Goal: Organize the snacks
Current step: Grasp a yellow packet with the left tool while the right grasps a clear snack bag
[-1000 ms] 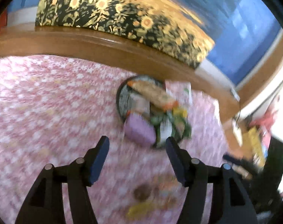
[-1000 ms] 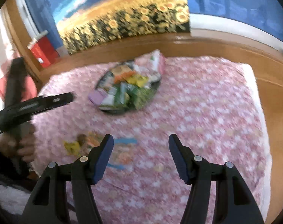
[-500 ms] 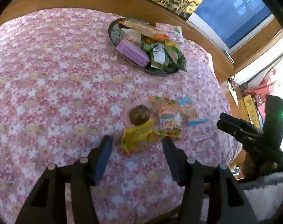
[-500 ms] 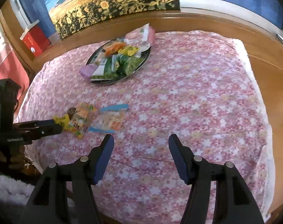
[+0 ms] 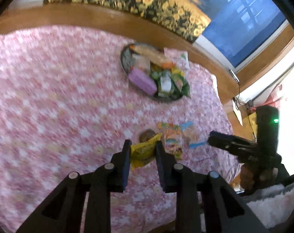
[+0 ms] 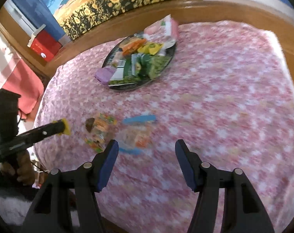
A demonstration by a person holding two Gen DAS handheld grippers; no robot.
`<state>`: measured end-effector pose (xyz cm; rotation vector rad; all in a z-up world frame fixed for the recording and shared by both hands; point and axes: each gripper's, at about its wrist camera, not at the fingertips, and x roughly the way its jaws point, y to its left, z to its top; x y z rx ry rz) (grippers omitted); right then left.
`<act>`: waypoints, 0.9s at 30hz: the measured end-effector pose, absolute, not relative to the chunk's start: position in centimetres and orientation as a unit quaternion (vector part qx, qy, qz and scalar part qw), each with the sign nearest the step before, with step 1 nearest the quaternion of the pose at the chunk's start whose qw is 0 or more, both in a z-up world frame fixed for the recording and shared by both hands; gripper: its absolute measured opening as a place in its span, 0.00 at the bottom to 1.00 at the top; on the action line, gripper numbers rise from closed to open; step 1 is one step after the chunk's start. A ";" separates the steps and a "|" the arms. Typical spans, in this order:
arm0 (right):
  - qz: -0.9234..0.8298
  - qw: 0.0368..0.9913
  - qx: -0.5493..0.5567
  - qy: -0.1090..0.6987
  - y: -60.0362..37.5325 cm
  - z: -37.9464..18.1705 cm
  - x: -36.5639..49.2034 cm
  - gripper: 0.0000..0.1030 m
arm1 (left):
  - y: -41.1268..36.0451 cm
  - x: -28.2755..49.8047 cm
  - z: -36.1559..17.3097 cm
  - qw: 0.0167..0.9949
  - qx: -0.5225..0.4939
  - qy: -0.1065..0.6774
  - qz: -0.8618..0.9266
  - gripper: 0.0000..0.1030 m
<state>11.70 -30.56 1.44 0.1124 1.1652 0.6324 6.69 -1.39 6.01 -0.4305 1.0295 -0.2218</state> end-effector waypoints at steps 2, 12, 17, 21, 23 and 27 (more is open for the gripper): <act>0.294 0.780 0.056 0.549 -29.5 0.9 12.4 0.58 | -0.6 6.7 7.0 0.851 -0.207 0.473 -0.096 0.24; 0.341 0.772 0.069 0.532 -28.9 1.1 12.8 0.20 | -0.8 13.0 9.2 0.869 -0.185 0.444 -0.116 0.24; 0.318 0.803 0.073 0.499 -31.1 3.7 13.6 0.20 | -3.6 18.3 8.3 0.879 -0.135 0.436 -0.136 0.24; 0.311 0.816 0.079 0.480 -32.2 5.1 14.5 0.20 | -4.9 21.0 6.3 0.876 -0.101 0.452 -0.131 0.25; 0.313 0.821 0.080 0.471 -31.9 5.8 15.3 0.20 | -5.4 21.7 5.5 0.876 -0.082 0.457 -0.131 0.25; 0.319 0.832 0.051 0.452 -29.7 6.9 17.3 0.20 | -5.6 22.5 3.9 0.866 -0.084 0.474 -0.133 0.34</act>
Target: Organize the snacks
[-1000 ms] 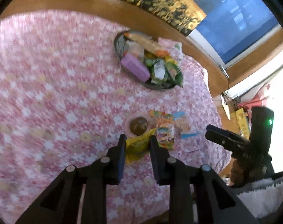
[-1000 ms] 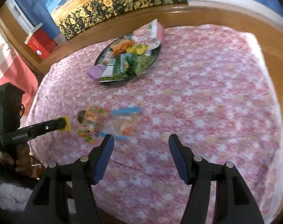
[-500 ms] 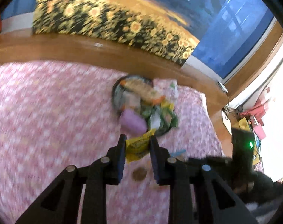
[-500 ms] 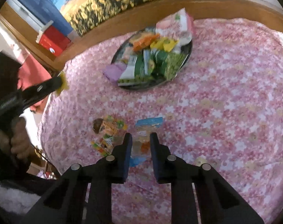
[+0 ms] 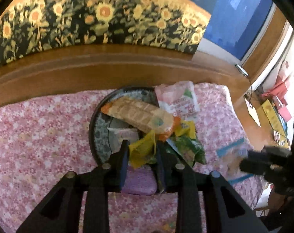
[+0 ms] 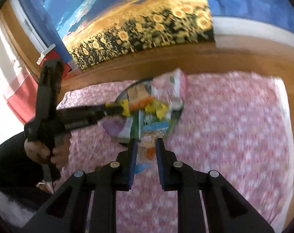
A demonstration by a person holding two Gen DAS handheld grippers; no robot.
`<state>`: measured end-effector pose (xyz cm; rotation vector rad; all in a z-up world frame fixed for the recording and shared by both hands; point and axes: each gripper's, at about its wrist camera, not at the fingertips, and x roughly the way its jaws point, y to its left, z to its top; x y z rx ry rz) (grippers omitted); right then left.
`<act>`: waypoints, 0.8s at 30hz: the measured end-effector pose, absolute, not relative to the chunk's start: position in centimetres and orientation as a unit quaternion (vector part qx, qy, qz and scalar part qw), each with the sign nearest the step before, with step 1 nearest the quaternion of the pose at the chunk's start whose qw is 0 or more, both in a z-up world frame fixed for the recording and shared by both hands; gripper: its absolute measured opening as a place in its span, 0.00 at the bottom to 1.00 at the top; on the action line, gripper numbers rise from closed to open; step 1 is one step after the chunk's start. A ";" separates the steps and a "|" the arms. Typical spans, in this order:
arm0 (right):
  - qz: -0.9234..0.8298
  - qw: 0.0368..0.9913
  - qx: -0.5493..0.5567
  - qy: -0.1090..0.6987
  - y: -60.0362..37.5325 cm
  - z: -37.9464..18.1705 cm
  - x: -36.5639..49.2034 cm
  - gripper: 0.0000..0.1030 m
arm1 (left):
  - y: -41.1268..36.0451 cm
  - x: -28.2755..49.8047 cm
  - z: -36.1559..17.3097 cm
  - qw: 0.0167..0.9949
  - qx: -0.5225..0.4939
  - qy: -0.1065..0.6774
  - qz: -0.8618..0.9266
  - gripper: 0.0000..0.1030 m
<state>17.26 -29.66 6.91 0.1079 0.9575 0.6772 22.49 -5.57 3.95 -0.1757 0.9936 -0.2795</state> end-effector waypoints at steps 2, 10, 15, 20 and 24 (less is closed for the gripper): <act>0.312 0.843 0.029 0.437 -28.5 7.2 18.1 0.20 | -5.1 22.5 4.0 0.867 -0.094 0.474 -0.125 0.43; 0.290 0.880 -0.077 0.367 -24.0 8.4 22.1 0.20 | -2.9 18.0 7.4 0.902 -0.118 0.407 -0.084 0.52; 0.305 0.881 -0.106 0.346 -21.6 8.1 24.3 0.20 | -3.8 16.3 5.3 0.848 -0.133 0.487 -0.161 0.52; 0.296 0.874 -0.163 0.348 -19.8 6.4 24.9 0.20 | -3.8 15.5 3.8 0.828 -0.147 0.518 -0.155 0.52; 0.309 0.868 -0.171 0.350 -19.1 5.9 25.0 0.40 | -3.4 15.2 3.7 0.828 -0.155 0.518 -0.146 0.52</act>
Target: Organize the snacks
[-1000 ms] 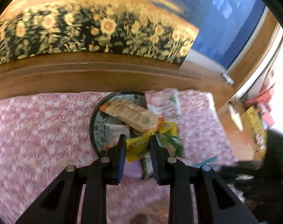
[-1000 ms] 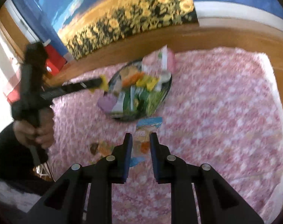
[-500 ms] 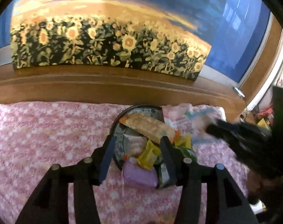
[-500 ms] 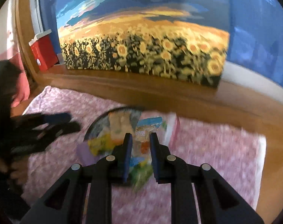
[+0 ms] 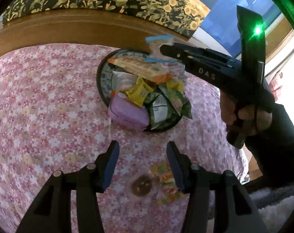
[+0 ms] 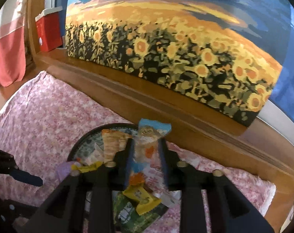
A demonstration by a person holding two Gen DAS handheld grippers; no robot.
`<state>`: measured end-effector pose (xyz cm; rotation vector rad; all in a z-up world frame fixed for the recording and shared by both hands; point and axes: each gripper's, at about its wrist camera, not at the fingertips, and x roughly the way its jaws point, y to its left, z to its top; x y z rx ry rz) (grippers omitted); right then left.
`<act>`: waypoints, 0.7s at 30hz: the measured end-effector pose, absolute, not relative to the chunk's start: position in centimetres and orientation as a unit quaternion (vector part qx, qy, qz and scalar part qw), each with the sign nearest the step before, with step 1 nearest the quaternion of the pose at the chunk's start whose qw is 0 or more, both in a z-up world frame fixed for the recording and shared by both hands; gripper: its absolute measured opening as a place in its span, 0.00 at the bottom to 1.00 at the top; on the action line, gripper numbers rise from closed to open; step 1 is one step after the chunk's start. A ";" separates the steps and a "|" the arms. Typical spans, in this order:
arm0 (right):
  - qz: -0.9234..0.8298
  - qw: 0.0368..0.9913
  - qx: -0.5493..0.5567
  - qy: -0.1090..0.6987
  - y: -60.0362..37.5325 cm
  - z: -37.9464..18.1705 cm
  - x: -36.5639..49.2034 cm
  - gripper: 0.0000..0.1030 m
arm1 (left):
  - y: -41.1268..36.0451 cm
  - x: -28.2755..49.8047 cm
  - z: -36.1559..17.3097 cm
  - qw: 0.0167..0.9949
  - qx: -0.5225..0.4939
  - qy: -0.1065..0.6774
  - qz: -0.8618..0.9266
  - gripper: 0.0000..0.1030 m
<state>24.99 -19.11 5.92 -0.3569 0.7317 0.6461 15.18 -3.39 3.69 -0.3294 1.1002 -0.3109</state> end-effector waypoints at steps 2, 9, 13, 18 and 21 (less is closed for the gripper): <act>0.306 0.868 -0.171 0.352 -19.1 5.8 24.9 0.43 | -3.2 14.9 3.4 0.826 -0.152 0.524 -0.140 0.52; 0.282 0.878 -0.110 0.370 -22.8 6.5 22.7 0.48 | -3.8 13.1 2.3 0.814 -0.113 0.551 -0.147 0.52; 0.290 0.869 -0.086 0.390 -24.6 6.7 19.4 0.48 | -3.7 12.3 1.8 0.810 -0.119 0.554 -0.153 0.52; 0.370 0.794 -0.037 0.481 -24.9 4.1 15.7 0.48 | -4.3 12.0 1.5 0.816 -0.093 0.549 -0.152 0.47; 0.374 0.736 -0.028 0.563 -24.1 0.8 15.1 0.48 | -4.9 11.9 1.5 0.820 -0.075 0.545 -0.156 0.46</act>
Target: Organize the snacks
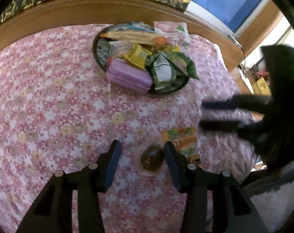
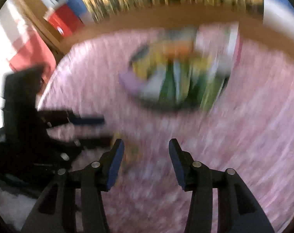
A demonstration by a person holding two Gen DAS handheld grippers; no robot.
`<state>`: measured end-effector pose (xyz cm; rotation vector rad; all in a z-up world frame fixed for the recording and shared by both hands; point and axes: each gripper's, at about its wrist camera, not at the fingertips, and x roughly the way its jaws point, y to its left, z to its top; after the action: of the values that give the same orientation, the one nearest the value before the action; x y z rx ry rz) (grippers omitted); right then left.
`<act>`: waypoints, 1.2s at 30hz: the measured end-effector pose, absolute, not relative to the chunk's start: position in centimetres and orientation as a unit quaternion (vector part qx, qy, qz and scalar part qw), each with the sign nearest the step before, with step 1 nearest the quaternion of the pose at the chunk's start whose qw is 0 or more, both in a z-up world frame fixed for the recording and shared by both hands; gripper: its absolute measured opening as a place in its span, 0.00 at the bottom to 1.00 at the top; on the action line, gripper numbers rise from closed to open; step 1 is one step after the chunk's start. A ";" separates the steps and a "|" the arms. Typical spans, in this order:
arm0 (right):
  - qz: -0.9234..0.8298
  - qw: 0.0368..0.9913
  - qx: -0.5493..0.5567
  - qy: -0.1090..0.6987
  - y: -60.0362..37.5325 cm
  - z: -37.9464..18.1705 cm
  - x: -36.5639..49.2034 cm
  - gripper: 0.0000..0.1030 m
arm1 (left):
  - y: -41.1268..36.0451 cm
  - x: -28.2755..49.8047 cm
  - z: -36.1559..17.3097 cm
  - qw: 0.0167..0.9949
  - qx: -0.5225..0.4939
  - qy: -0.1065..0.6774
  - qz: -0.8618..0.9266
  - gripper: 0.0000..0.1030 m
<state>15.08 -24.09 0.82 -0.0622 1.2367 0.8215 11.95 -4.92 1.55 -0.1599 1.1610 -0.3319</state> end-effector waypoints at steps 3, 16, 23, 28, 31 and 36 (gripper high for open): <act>0.385 0.711 0.002 0.589 -24.2 -0.3 14.5 0.48 | -5.4 11.4 1.6 0.821 -0.069 0.544 -0.162 0.46; 0.373 0.729 -0.001 0.574 -23.5 0.2 12.6 0.22 | -5.0 10.1 1.1 0.841 -0.047 0.518 -0.146 0.28; 0.302 0.733 0.015 0.609 -28.5 0.5 12.5 0.23 | -5.2 8.1 1.5 0.840 -0.056 0.521 -0.141 0.26; 0.266 0.750 -0.007 0.605 -29.5 0.5 12.6 0.51 | -5.0 7.0 1.3 0.837 -0.064 0.527 -0.131 0.26; 0.269 0.754 -0.012 0.599 -28.7 0.5 12.6 0.57 | -5.0 6.9 1.3 0.838 -0.065 0.526 -0.128 0.26; 0.286 0.770 -0.004 0.571 -27.8 -0.4 12.6 0.33 | -4.5 7.3 0.8 0.834 -0.089 0.527 -0.139 0.27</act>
<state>12.57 -27.77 -0.44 -0.0081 1.2387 0.6205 7.34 -4.54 0.78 -0.1893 1.1164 -0.2955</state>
